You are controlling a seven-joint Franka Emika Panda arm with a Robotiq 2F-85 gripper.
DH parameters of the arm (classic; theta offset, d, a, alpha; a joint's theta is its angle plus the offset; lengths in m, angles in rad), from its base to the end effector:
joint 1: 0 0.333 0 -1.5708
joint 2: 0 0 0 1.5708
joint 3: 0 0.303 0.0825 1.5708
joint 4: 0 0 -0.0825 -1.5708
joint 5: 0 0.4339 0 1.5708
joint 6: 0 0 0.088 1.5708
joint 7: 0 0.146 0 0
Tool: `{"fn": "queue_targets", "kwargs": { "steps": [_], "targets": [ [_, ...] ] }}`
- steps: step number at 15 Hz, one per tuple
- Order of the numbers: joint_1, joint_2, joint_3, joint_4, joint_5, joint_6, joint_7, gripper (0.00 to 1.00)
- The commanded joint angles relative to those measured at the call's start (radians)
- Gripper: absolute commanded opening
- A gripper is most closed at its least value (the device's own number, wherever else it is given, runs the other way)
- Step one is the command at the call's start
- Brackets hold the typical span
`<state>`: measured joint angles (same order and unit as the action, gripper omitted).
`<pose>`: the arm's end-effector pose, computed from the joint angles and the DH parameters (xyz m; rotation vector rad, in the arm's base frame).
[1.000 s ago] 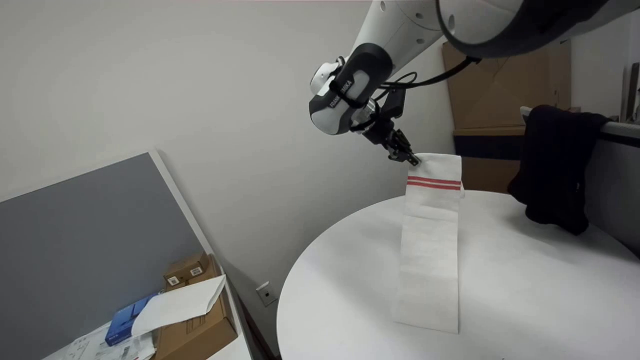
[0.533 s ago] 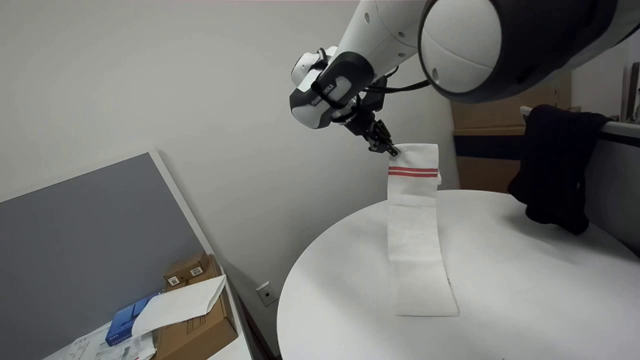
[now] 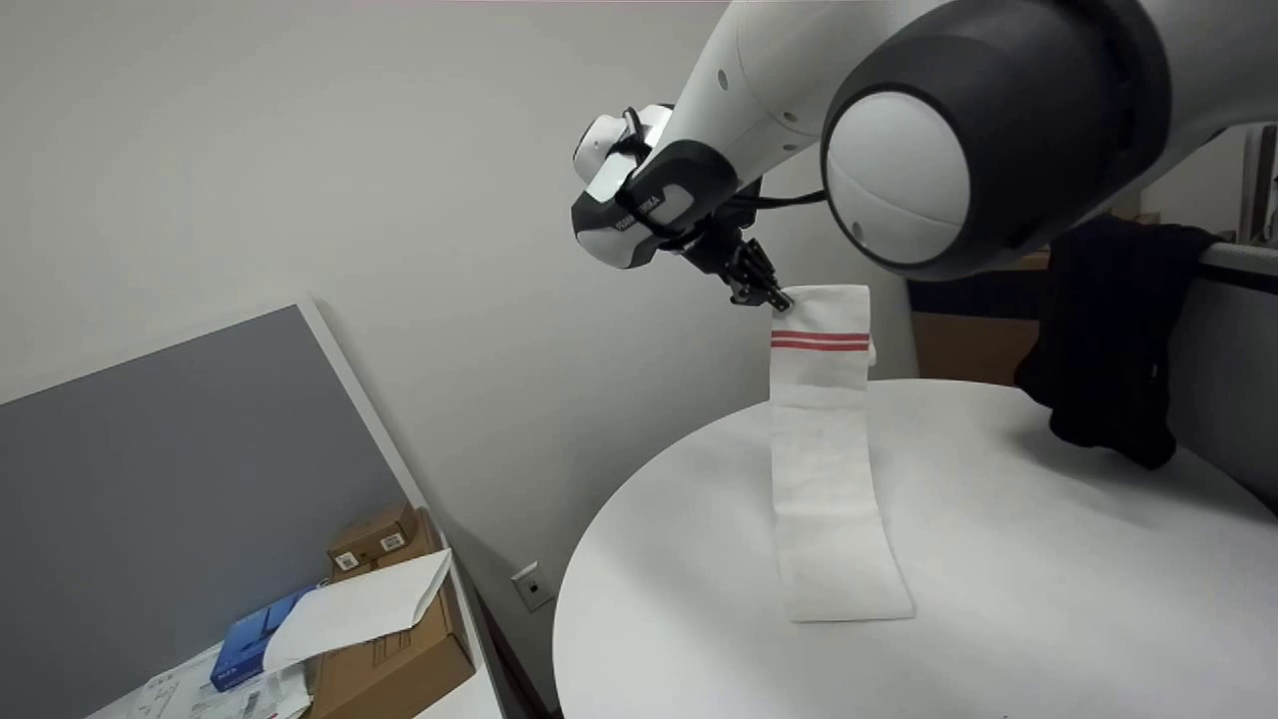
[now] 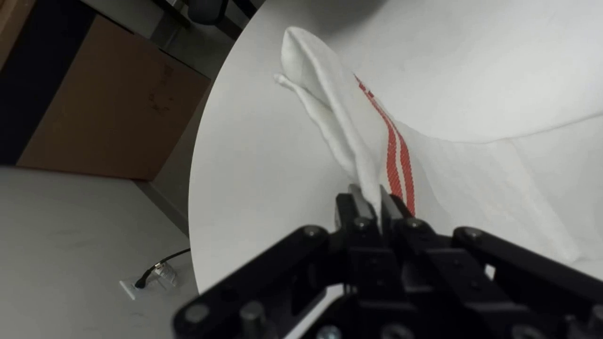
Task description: Fold the white and red cloth on the table
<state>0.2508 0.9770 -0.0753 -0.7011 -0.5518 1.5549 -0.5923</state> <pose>0.8076 0.0924 0.3416 2.3322 1.0176 -0.3087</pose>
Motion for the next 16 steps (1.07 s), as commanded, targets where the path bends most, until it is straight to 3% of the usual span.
{"fn": "queue_targets", "kwargs": {
  "steps": [1, 5, 9, 16],
  "targets": [
    [0.0, 0.024, 0.025, 0.04, 0.037, -0.012, -0.005, 0.01],
    [0.0, -0.031, 0.111, -0.02, 0.108, -0.008, -0.098, 0.01],
    [0.02, -0.098, 0.189, -0.08, 0.167, -0.111, -0.177, 0.01],
    [0.027, -0.199, 0.248, -0.237, 0.157, -0.22, -0.236, 0.01]
  ]
}}
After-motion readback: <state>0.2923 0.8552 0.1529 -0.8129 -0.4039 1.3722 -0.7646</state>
